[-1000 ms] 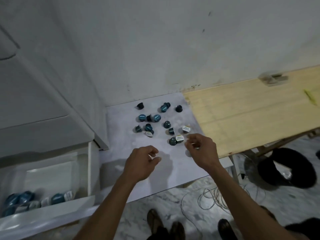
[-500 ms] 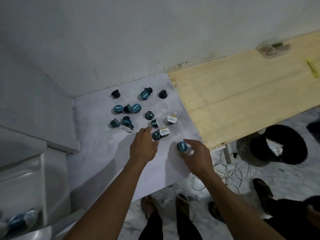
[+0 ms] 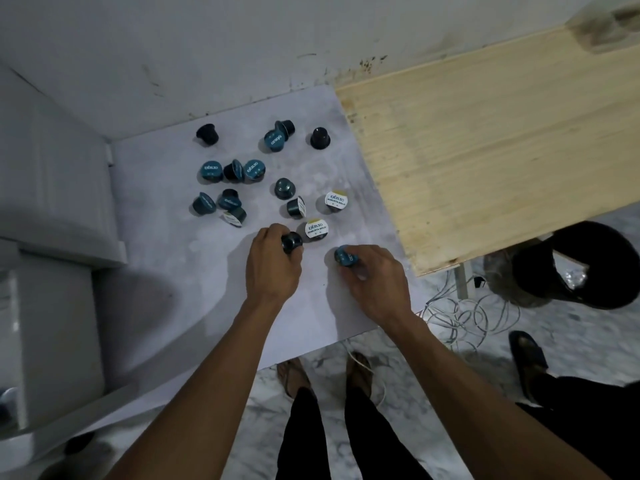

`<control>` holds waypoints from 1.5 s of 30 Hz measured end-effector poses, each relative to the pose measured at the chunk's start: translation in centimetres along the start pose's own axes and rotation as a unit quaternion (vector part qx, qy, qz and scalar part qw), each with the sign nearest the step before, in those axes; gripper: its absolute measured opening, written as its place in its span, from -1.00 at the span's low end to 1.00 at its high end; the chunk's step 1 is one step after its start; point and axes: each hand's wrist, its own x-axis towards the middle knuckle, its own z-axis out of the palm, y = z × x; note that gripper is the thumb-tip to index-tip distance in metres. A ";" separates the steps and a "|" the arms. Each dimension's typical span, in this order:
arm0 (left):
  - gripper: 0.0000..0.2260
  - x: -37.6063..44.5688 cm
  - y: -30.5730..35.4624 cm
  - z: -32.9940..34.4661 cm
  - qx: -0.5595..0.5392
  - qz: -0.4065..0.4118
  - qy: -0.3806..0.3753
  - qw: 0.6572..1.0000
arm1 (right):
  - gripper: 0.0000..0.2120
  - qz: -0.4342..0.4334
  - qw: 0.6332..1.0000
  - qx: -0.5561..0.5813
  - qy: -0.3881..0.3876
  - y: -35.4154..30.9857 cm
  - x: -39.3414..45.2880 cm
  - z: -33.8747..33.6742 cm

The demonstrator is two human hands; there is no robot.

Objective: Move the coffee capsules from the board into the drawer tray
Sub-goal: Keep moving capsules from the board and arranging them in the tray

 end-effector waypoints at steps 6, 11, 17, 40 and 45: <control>-0.60 -0.8 -1.0 -0.7 0.004 0.002 -0.020 1.000 | -0.68 -0.026 1.000 -0.008 -0.013 -0.4 0.5 0.9; -0.64 -0.9 -1.4 -1.2 0.031 0.002 -0.034 0.999 | -0.71 -0.040 0.999 -0.006 -0.003 -0.9 0.5 1.2; -0.75 -1.7 -1.9 -0.4 -0.040 0.053 0.052 0.996 | -0.74 -0.073 0.996 -0.004 0.044 -0.7 0.7 1.8; -0.77 -6.7 -2.2 -2.3 -0.123 0.044 0.176 0.976 | -0.75 -0.094 0.990 0.079 0.075 -4.1 -1.0 -0.3; -0.78 -10.6 -2.2 -10.3 -0.125 0.053 0.237 0.962 | -0.76 -0.107 0.985 0.128 0.037 -11.4 -1.5 -1.7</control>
